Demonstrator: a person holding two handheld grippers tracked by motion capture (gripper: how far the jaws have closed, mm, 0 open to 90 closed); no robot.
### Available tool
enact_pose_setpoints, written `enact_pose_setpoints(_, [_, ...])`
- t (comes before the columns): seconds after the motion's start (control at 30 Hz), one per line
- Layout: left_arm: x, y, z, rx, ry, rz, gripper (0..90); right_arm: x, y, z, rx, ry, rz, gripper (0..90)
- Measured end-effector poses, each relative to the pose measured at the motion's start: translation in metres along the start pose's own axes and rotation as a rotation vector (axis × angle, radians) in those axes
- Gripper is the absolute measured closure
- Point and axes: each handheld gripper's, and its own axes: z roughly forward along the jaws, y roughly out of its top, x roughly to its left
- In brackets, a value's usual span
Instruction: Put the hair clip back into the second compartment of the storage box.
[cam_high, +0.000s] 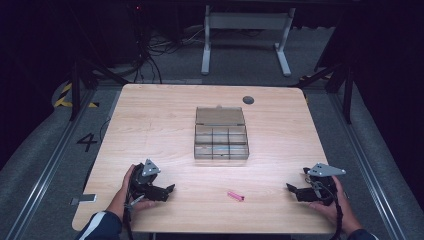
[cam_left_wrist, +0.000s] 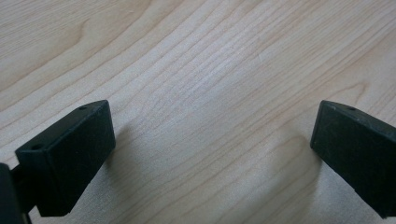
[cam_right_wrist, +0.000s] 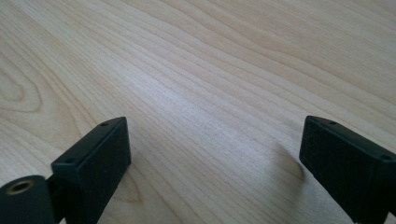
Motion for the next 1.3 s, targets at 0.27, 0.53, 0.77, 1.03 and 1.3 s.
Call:
enact_pose_setpoints(0.27, [0.003, 0.0, -0.001, 0.006, -0.025, 0.029, 0.3, -0.002, 0.001, 0.002, 0.011, 0.011, 0.038, 9.8])
enact_pose_setpoints(0.53, [0.004, 0.0, -0.001, 0.004, -0.027, 0.03, 0.3, -0.001, 0.008, -0.002, 0.069, 0.035, 0.005, 19.9])
enact_pose_setpoints(0.77, [0.004, 0.0, -0.001, 0.004, -0.028, 0.031, 0.3, 0.01, 0.018, 0.0, 0.046, 0.091, -0.006, 31.8])
enact_pose_setpoints(1.03, [0.004, 0.0, -0.001, 0.004, -0.028, 0.031, 0.3, 0.042, 0.039, 0.004, 0.002, 0.173, -0.068, 38.0])
enact_pose_setpoints(1.3, [0.004, 0.0, -0.001, 0.004, -0.028, 0.031, 0.3, 0.068, 0.053, 0.009, -0.013, 0.241, -0.113, 40.4])
